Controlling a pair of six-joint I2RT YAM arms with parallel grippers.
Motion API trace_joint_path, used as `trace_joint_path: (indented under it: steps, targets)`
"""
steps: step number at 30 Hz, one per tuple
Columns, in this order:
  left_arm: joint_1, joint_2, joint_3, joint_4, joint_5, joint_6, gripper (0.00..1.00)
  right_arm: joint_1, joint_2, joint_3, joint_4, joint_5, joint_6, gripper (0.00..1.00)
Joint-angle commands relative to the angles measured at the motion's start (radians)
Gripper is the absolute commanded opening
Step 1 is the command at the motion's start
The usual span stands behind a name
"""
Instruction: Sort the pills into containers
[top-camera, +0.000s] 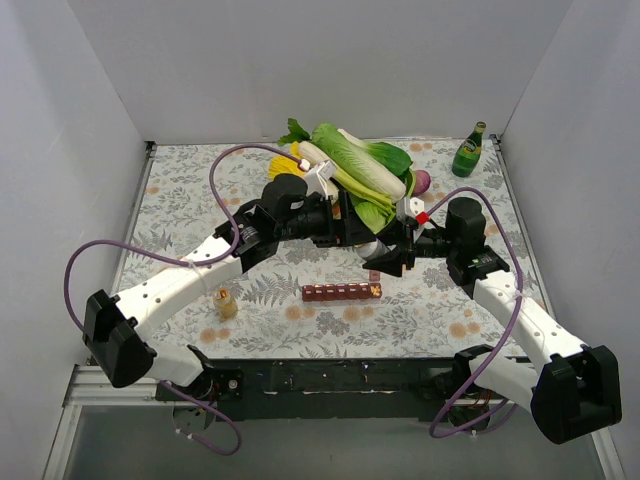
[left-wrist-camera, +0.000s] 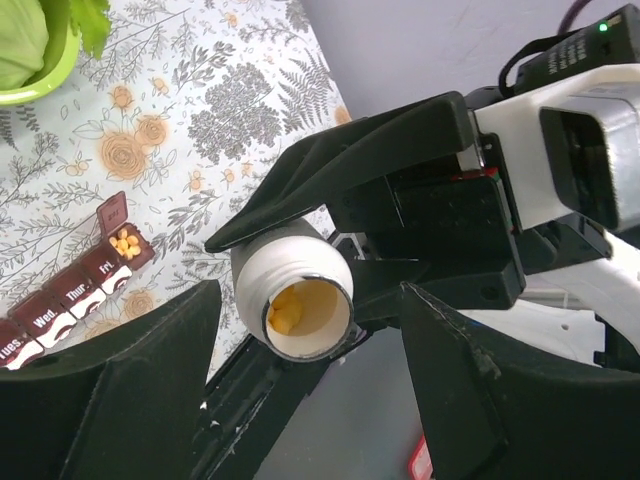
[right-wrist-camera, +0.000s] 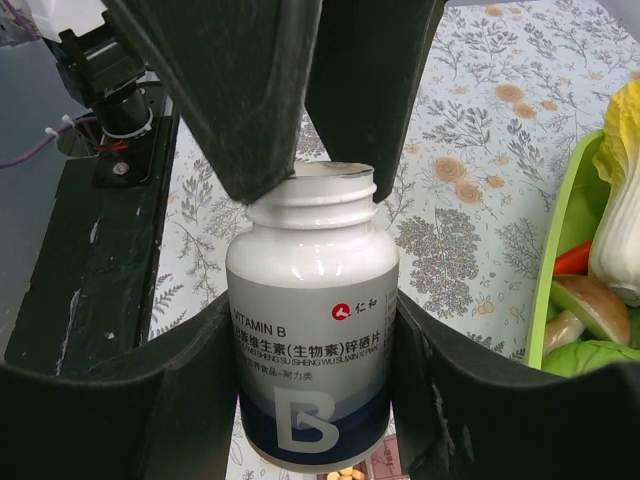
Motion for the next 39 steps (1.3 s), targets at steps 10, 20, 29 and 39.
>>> trace_joint_path:
  steps: [10, 20, 29, 39]
  targets:
    - [-0.07, 0.079, 0.161, -0.217, -0.184, 0.031, 0.43, -0.004, 0.005, -0.008, 0.046, 0.014, 0.004, 0.01]
    - [-0.075, 0.085, 0.192, -0.262, -0.184, 0.042, 0.11, -0.004, 0.012, -0.012, 0.048, 0.02, 0.002, 0.01]
    - [-0.075, 0.056, 0.181, -0.255, -0.151, 0.032, 0.51, -0.004, 0.014, -0.012, 0.055, 0.011, 0.008, 0.01]
    - [-0.072, 0.036, 0.184, -0.272, -0.174, 0.028, 0.67, -0.004, 0.017, -0.012, 0.058, 0.009, 0.01, 0.01]
